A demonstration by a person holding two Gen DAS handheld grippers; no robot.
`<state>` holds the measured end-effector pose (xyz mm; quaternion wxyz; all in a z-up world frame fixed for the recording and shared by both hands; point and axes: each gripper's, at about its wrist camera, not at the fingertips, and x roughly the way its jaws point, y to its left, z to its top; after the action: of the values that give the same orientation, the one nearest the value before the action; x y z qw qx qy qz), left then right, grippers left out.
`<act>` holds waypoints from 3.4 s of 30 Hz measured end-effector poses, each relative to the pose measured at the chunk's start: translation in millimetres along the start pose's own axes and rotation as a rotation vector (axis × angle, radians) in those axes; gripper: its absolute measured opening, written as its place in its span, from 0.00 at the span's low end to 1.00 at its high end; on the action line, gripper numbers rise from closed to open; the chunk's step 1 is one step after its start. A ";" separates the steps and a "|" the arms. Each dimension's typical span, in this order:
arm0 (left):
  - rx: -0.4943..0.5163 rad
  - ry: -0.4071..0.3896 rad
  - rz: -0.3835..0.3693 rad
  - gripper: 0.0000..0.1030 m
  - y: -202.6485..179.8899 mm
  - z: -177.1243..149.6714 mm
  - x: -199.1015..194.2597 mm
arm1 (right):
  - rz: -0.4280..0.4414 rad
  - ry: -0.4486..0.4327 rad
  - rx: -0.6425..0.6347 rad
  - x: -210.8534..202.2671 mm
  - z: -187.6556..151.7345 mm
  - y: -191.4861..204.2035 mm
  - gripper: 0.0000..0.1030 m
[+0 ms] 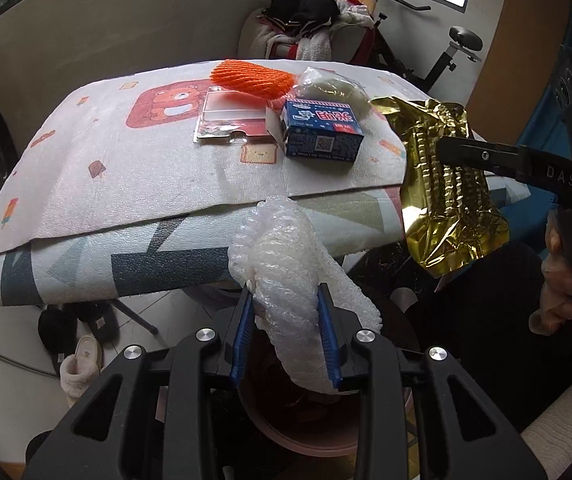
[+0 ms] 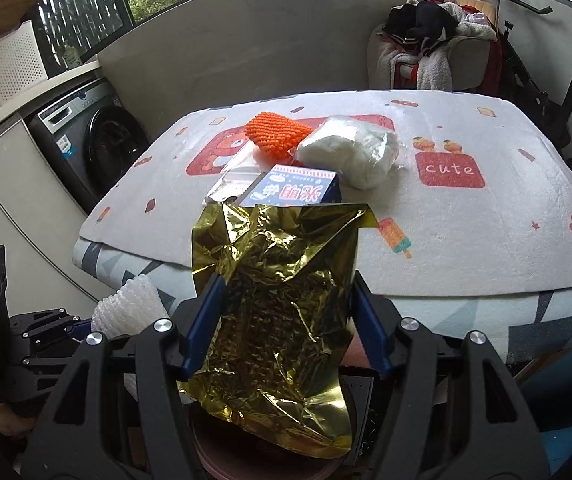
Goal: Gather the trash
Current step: 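Carry both held items down into the brown bin and open both tools, then move both open tools back up over the table items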
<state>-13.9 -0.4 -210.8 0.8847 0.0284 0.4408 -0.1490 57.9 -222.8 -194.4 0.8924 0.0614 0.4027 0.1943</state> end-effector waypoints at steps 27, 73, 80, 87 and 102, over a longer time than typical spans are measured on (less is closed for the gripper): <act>-0.111 -0.126 0.127 0.89 27.9 -13.9 -5.7 | 0.002 0.077 -0.162 26.2 -52.4 27.4 0.63; -0.172 -0.148 0.161 0.89 40.3 -16.3 -11.2 | -0.039 0.137 -0.040 40.4 -50.9 4.2 0.94; -0.178 -0.172 0.176 0.89 40.5 -16.1 -16.3 | -0.020 0.133 0.007 45.5 -28.7 -2.1 0.94; -0.230 -0.238 0.197 0.90 54.1 -3.9 -32.8 | -0.037 0.108 0.052 71.7 22.3 -2.7 0.94; -0.389 -0.299 0.206 0.93 118.5 9.2 -47.2 | -0.202 0.129 0.152 155.0 105.6 9.5 0.94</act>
<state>0.6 122.2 -177.5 0.9393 -0.1198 0.3205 0.0268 226.5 -147.8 -229.0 0.8725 0.0753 0.4767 0.0761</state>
